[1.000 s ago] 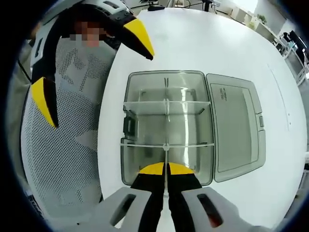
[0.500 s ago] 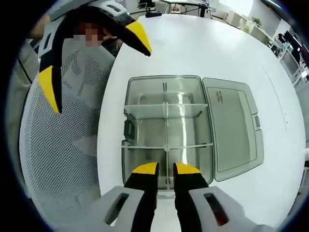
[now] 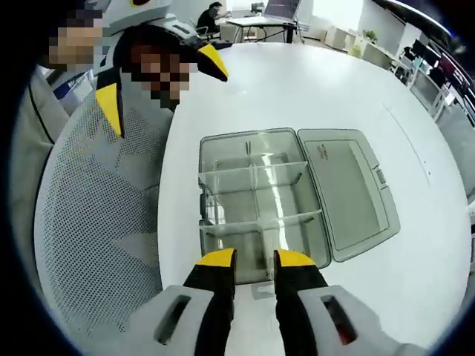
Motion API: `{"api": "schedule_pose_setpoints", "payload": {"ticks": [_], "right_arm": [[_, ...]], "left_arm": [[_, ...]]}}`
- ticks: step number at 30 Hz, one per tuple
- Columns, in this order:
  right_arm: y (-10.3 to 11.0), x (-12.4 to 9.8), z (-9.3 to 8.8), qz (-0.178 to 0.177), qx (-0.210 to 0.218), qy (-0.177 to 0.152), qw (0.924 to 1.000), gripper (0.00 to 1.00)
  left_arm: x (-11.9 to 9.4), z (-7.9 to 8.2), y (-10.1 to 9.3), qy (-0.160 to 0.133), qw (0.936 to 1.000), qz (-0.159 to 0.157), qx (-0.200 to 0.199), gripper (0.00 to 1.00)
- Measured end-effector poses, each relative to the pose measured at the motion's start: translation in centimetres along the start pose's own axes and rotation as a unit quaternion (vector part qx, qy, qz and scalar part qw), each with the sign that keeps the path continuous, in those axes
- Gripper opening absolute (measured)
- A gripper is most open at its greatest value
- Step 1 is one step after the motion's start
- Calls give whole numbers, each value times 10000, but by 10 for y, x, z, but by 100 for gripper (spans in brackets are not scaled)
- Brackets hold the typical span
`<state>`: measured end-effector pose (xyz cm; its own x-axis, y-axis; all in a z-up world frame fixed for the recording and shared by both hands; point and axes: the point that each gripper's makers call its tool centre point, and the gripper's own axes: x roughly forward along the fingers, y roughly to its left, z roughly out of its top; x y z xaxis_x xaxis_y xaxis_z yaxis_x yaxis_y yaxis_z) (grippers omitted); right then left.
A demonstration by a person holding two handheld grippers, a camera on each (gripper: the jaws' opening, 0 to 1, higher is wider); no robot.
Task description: Insert the divider into the dual guide fixture by aligning both edges with the guide slots and pushing it downward to the bottom, including one-sided entry, uneven engagement, binding, and posture correction.
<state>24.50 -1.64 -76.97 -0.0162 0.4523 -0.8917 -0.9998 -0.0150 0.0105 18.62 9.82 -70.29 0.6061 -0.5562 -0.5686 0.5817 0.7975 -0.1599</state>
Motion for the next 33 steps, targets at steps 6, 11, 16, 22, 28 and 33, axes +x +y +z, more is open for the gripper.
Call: {"api": "schedule_pose_setpoints", "payload": {"ticks": [6,11,16,22,28,33], "right_arm": [[6,-9,3,-104,418,-468,9980,21],[11,-16,5,-214,596,-730,9953,27],[12,-24,12,-392,753,-1008,9913,32],[19,-36,24,-589,814,-1339,9859,37],[28,-46,36,-723,968,-1739,9773,43],[31,-52,36,-859,1112,-1907,9715,48]], "left_arm": [[-18,-11,5,124,9998,16,157,68],[-27,-18,9,199,9997,59,159,68],[-34,-19,6,221,9995,17,227,68],[-36,-21,4,262,9991,-99,323,68],[-40,-23,4,390,9980,-205,449,68],[-43,-24,13,487,9967,-238,601,68]]}}
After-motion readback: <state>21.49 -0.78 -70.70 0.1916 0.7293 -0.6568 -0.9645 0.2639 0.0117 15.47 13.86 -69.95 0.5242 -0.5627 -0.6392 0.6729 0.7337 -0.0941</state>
